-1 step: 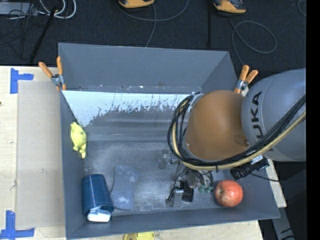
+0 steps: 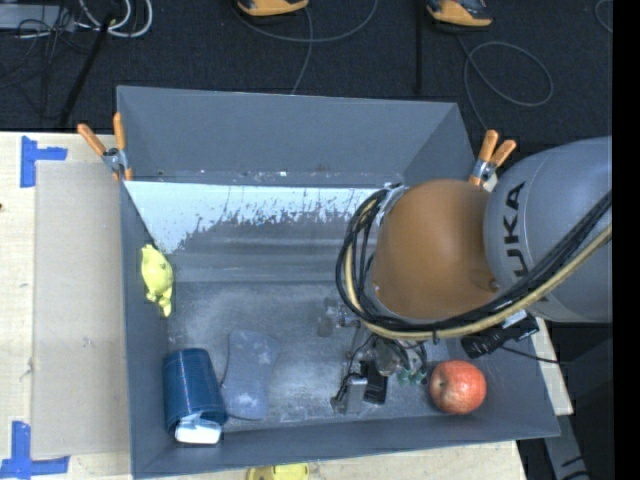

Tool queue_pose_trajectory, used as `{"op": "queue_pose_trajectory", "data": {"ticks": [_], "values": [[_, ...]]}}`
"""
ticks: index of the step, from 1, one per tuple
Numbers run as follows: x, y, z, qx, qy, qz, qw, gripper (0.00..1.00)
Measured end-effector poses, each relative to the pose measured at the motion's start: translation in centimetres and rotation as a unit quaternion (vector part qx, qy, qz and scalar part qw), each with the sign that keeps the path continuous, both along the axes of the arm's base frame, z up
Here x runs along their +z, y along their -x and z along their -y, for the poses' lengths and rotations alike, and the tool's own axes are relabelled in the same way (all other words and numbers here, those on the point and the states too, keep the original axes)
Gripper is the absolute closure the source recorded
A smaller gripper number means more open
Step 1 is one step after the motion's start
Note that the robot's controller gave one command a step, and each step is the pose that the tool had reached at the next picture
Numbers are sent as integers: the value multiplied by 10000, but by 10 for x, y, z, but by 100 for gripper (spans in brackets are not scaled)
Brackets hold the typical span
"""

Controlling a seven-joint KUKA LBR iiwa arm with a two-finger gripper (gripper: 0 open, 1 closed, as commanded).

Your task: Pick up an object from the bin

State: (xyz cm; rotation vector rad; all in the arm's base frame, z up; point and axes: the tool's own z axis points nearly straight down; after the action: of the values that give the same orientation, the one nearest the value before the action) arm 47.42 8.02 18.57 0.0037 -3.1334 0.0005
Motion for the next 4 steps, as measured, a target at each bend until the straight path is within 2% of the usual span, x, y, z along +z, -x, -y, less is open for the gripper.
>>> {"op": "queue_pose_trajectory", "data": {"ticks": [1,2,3,4], "values": [[-9,-7,4,686,-6,43,9976,0],[-28,-18,19,1516,-8,32,9884,0],[-53,-17,46,423,-5,31,9991,0],[-66,-20,67,1365,-3,3,9906,0]]}}
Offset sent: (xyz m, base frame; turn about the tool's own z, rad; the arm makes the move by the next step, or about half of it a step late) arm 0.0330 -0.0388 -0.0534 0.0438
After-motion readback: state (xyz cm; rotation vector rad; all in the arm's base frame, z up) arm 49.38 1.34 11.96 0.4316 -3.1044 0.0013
